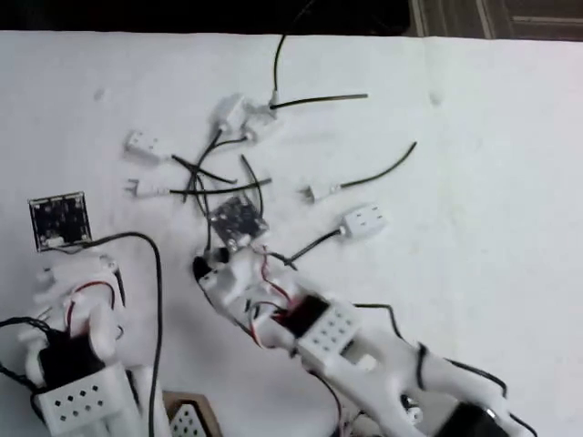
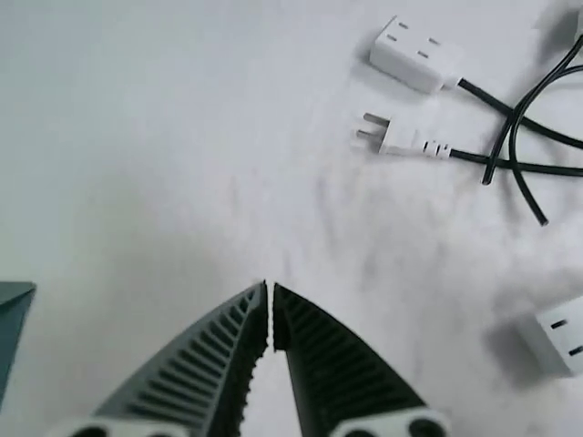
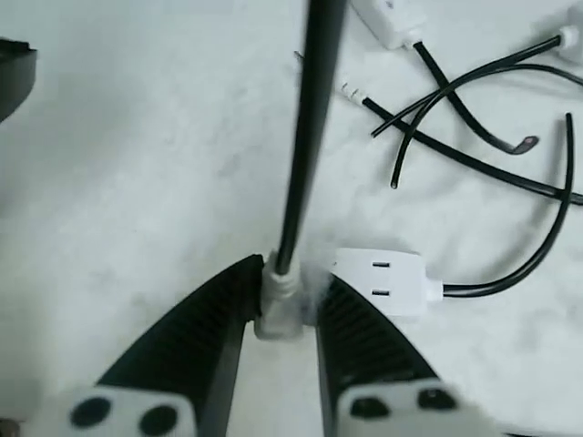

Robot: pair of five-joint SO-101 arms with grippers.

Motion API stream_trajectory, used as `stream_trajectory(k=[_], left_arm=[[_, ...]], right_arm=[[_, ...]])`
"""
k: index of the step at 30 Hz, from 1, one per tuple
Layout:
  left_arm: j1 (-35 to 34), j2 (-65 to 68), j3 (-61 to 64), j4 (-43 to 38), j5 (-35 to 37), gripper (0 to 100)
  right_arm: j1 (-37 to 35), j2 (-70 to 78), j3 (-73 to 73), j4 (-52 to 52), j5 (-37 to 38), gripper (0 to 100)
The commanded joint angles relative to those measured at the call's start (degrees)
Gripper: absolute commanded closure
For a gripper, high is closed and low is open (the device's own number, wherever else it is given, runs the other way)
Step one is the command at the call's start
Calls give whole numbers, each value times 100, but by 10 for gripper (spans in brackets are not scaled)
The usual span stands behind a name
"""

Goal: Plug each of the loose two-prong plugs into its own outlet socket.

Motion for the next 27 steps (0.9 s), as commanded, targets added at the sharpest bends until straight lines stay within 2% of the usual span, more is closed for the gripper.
stream_trajectory(k=[1,6,27], left_arm=[[-101,-40,264,-237,53,966],[-101,-40,352,-273,44,966],[-101,-40,378,-273,44,966]], right_arm=[[84,611,-519,-462,53,981],[180,1138,-554,-1156,501,981],[488,2026,-589,-1868,527,981]])
